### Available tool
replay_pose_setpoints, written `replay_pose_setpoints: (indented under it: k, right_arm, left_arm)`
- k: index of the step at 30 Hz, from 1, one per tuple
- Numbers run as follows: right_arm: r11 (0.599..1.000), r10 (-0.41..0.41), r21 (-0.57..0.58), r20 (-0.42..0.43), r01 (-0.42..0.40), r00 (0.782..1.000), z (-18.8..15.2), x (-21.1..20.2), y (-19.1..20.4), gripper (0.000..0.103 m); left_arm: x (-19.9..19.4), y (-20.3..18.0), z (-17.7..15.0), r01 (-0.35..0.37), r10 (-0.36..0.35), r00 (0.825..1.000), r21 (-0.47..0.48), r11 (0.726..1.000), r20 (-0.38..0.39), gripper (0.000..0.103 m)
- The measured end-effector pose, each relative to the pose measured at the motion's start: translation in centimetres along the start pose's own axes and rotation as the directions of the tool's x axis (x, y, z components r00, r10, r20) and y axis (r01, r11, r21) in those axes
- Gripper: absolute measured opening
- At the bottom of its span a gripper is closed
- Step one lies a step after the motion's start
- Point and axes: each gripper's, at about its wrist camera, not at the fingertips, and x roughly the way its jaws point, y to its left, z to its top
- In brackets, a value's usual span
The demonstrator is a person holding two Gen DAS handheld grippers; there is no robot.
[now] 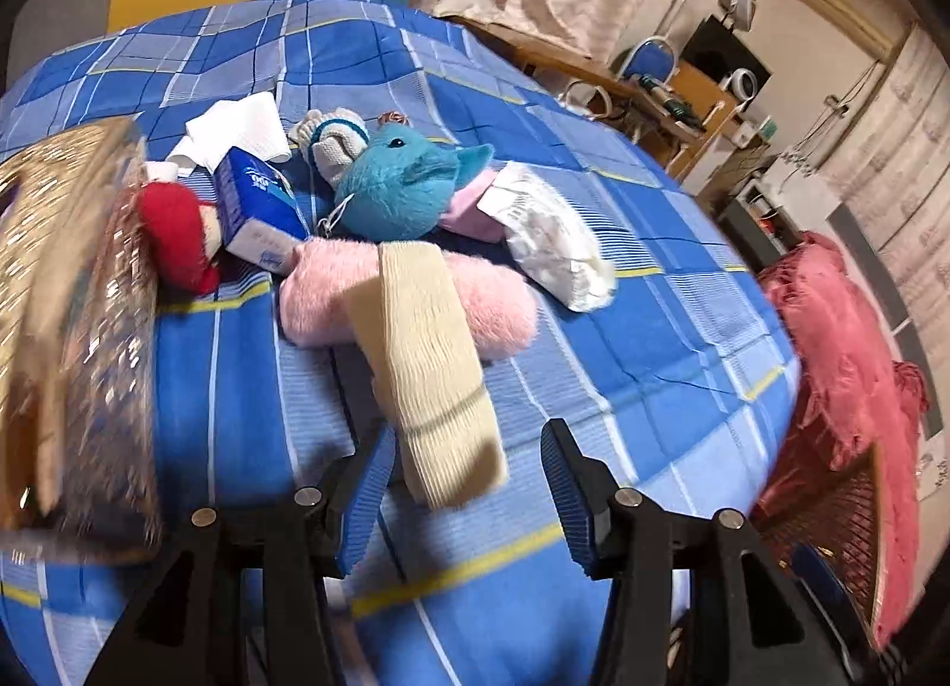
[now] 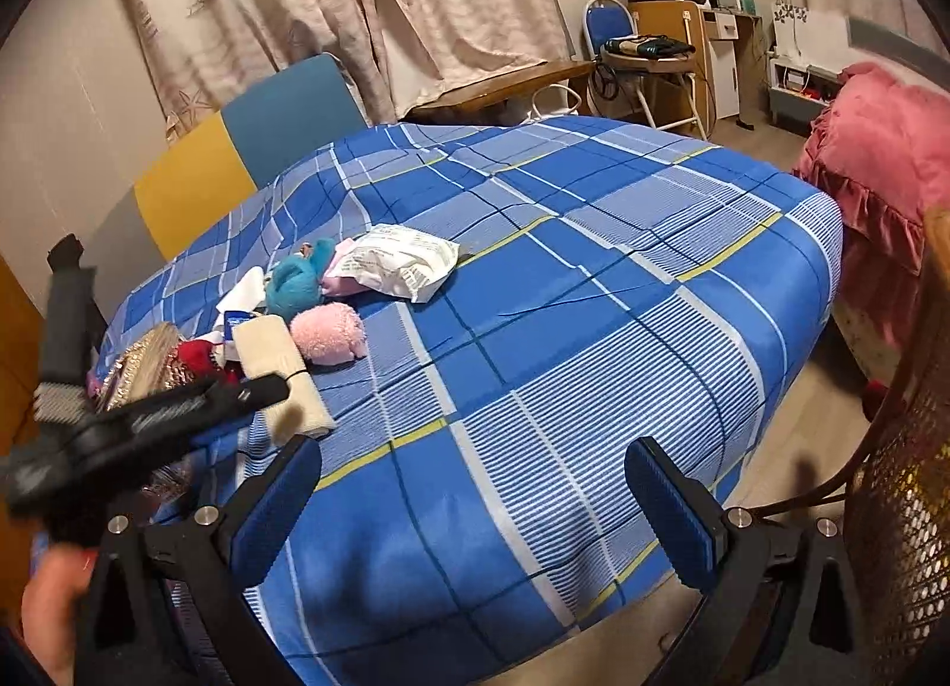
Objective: Organize soft objects
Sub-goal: 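Grasp the beige rolled towel with the left gripper while the right gripper approaches the pink roll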
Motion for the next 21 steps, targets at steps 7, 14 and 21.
replay_pose_setpoints:
  k: [7, 14, 21]
  right_arm:
    - [0.999, 0.033, 0.009, -0.041, -0.033, 0.999, -0.1, 1.4, -0.5, 0.103]
    - [0.999, 0.037, -0.02, -0.086, -0.039, 0.996, 1.7, 3.9, 0.6, 0.103]
    - [0.96, 0.037, -0.274, -0.098, -0.063, 0.994, 4.9, 8.2, 6.3, 0.103]
  left_arm:
    - [2.7, 1.5, 0.6, 0.057, -0.058, 0.998, -0.045, 0.997, -0.02, 0.036]
    - [-1.7, 2.2, -1.2, 0.103, -0.105, 0.994, 0.053, 0.993, 0.021, 0.033]
    - [-7.4, 4.6, -4.6, 0.179, -0.181, 0.982, 0.028, 0.983, 0.057, 0.033]
